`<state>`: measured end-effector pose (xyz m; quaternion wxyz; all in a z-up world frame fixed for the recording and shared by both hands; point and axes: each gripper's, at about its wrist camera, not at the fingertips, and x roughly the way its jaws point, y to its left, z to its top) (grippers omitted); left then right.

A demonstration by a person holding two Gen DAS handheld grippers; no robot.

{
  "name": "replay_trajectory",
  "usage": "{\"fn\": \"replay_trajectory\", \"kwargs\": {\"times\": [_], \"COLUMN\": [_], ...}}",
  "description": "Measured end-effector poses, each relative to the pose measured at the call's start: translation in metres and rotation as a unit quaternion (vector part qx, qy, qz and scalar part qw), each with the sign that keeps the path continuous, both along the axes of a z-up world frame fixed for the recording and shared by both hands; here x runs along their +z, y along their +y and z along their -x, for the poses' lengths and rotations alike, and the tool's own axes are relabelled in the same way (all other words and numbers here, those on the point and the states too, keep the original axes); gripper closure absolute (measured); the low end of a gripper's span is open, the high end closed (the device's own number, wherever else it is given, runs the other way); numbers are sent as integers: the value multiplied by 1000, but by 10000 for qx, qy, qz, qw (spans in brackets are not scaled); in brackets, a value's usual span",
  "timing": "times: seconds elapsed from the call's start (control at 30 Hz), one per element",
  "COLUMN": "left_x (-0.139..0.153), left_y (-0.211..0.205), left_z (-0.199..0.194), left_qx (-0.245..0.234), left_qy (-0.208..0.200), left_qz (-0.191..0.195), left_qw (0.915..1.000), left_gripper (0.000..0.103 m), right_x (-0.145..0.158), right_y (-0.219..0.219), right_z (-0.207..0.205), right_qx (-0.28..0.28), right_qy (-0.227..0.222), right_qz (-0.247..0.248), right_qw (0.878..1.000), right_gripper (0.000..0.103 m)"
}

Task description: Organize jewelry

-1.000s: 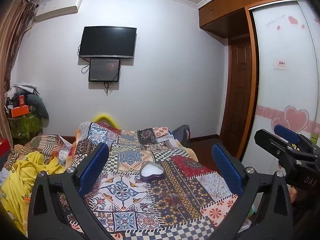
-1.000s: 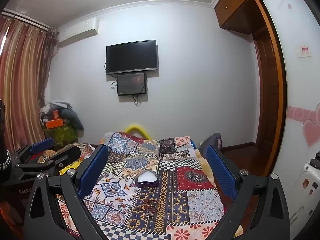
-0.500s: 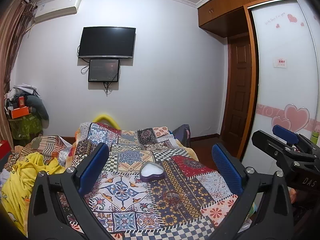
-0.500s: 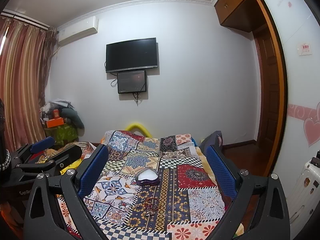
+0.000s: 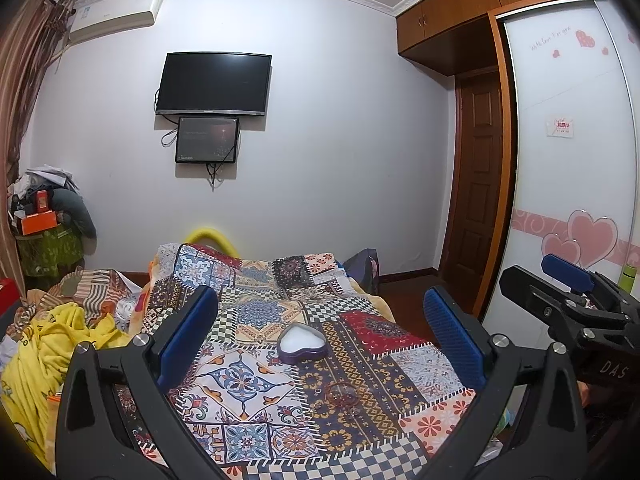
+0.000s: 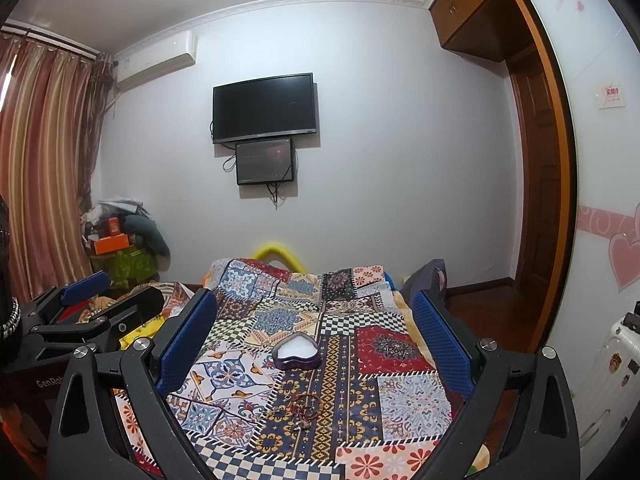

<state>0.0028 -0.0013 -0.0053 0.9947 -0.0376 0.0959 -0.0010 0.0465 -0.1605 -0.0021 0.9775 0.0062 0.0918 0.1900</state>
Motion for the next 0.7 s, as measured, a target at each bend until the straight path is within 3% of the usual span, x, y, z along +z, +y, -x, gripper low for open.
{"fn": "replay_trajectory", "kwargs": {"times": [0.7], "left_x": [-1], "left_y": [0], "left_z": [-5], "left_qx": [0], "left_qy": [59], "left_qz": [85], "left_qw": [9999], "left_gripper": [0], "right_x": [0], "right_y": [0], "right_z": [-1], "right_qx": [16], "right_qy": [32], "right_qz": [15], "right_qw": [10000], "right_gripper": [6]}}
